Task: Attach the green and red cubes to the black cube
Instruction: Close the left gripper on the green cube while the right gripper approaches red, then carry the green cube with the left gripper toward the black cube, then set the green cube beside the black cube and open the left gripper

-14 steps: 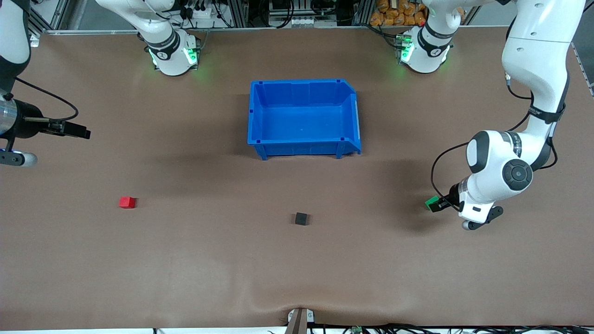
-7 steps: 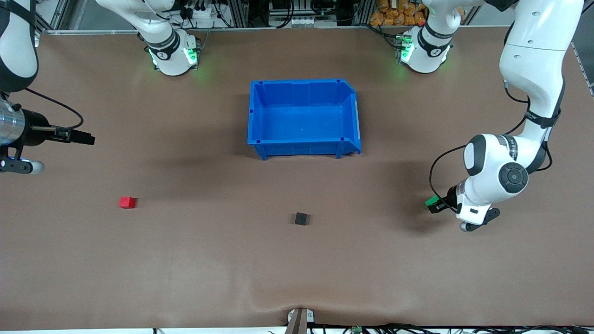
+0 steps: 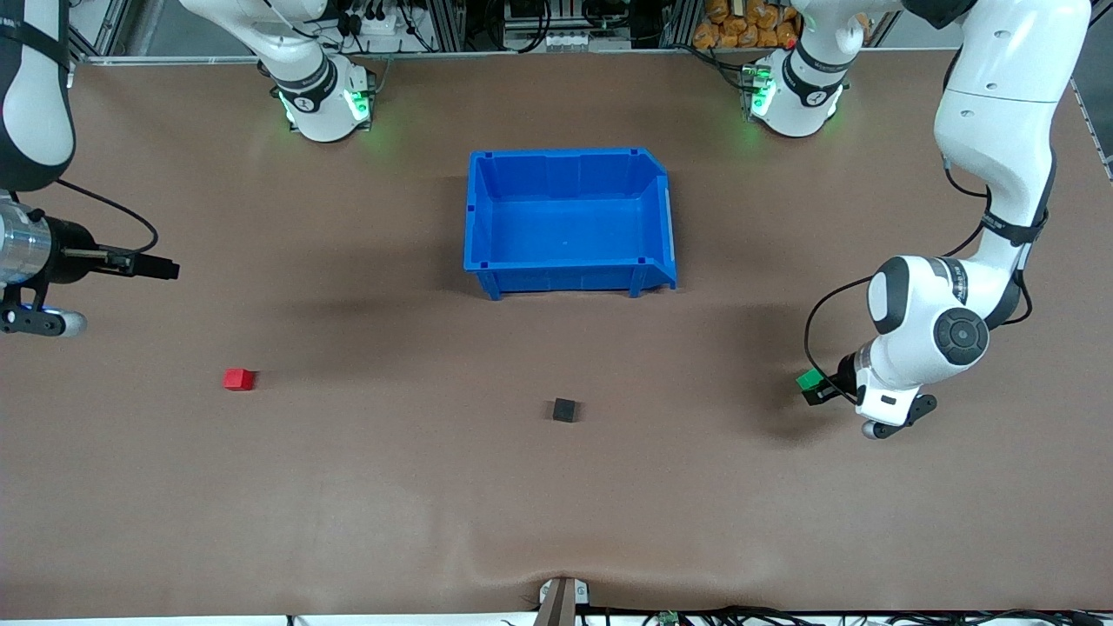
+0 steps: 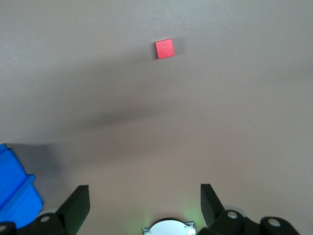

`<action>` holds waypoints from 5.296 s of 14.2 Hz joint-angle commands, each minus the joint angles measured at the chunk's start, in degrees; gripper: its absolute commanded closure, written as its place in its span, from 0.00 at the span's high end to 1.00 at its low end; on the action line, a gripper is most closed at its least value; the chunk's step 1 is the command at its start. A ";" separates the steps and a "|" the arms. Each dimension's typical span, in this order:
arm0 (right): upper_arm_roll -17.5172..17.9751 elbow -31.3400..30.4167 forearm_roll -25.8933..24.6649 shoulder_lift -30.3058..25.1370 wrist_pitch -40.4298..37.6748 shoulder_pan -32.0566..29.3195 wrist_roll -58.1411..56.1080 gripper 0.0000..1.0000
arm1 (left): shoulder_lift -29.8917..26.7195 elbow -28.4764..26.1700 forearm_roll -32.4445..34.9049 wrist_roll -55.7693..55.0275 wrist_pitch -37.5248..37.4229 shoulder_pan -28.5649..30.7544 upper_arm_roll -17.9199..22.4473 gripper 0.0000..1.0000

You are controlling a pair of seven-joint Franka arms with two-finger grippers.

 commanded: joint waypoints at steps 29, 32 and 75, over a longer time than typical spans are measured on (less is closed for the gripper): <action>0.99 -2.45 2.51 6.93 11.48 -1.09 0.20 1.00 | 12.57 25.27 -10.54 -54.48 -4.77 -18.52 -0.46 0.00; 0.99 -2.45 2.96 8.07 13.06 -1.26 0.20 1.00 | 16.08 30.27 -10.46 -58.33 -4.68 -21.68 -0.29 0.00; 0.99 -2.45 2.26 21.87 29.06 -3.72 -2.25 1.00 | 20.84 38.02 -10.28 -92.62 -12.41 -40.05 9.91 0.00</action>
